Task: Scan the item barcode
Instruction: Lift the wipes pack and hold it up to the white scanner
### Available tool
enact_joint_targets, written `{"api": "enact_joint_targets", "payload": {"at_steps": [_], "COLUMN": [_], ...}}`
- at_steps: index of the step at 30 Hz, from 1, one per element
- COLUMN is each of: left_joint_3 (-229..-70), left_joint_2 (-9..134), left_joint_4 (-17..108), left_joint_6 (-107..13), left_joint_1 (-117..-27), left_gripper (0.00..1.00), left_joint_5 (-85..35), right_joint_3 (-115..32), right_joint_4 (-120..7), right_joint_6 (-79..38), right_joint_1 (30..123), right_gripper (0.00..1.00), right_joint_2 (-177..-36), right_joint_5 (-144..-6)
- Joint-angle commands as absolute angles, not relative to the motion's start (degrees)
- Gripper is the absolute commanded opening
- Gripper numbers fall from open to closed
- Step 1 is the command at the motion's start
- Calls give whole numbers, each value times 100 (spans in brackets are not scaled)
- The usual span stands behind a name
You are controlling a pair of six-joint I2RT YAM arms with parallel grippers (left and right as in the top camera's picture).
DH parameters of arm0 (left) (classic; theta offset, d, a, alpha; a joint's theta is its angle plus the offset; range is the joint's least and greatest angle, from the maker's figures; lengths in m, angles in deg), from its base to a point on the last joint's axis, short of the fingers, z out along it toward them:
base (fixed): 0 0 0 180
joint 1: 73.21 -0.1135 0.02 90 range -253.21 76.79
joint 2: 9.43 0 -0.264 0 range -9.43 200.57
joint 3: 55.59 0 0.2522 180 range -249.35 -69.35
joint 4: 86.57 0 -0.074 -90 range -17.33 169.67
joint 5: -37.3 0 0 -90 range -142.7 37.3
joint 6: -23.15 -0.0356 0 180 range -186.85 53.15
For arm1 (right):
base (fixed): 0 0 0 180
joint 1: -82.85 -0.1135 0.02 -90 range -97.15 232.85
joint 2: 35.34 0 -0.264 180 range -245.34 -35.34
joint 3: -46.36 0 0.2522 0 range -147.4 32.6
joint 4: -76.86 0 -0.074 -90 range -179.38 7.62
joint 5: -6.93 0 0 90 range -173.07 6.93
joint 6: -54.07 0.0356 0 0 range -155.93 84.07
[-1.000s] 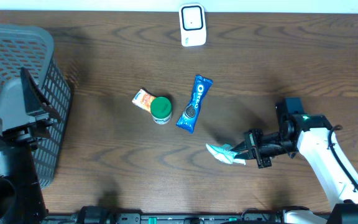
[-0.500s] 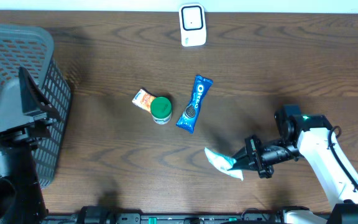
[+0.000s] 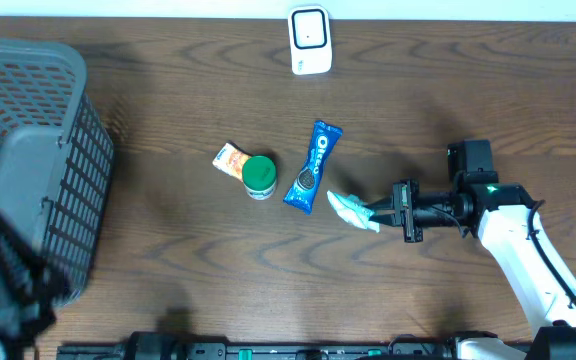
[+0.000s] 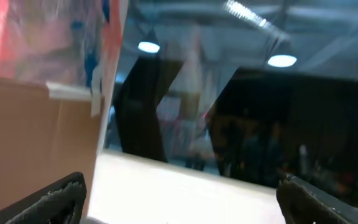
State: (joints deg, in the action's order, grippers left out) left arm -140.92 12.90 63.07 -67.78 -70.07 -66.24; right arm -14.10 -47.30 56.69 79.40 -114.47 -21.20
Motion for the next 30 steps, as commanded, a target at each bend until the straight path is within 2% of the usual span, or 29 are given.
{"api": "enact_joint_targets", "payload": {"at_steps": [1, 8, 17, 24, 30], "left_joint_3": [-14072, -13945, -13705, -13707, -13707], "left_joint_2": [940, 374, -601, -662, -662], "left_joint_4": [6263, 6287, 6525, 6543, 6632], "left_joint_6": [-6697, -6695, -6697, -6695, -6671], "left_joint_1": [-7031, -7031, -7020, -6937, -6937], "left_gripper": [98, 98, 98, 98, 98], "left_joint_5": [-5913, -5734, -5290, -5288, -5286], "right_joint_3": [-1476, -1476, -1476, -1476, -1476], "right_joint_4": [-4885, -5040, -5038, -4601, -4417], "right_joint_6": [5636, 5173, 5199, 6519, 8110], "right_joint_1": [7975, 7975, 7975, 7934, 7910], "right_gripper": [1, 1, 1, 2, 2], "right_joint_2": [-11447, -11447, -11447, -11447, -11447], "right_joint_5": [-2118, -2146, -1926, -1150, -1231]}}
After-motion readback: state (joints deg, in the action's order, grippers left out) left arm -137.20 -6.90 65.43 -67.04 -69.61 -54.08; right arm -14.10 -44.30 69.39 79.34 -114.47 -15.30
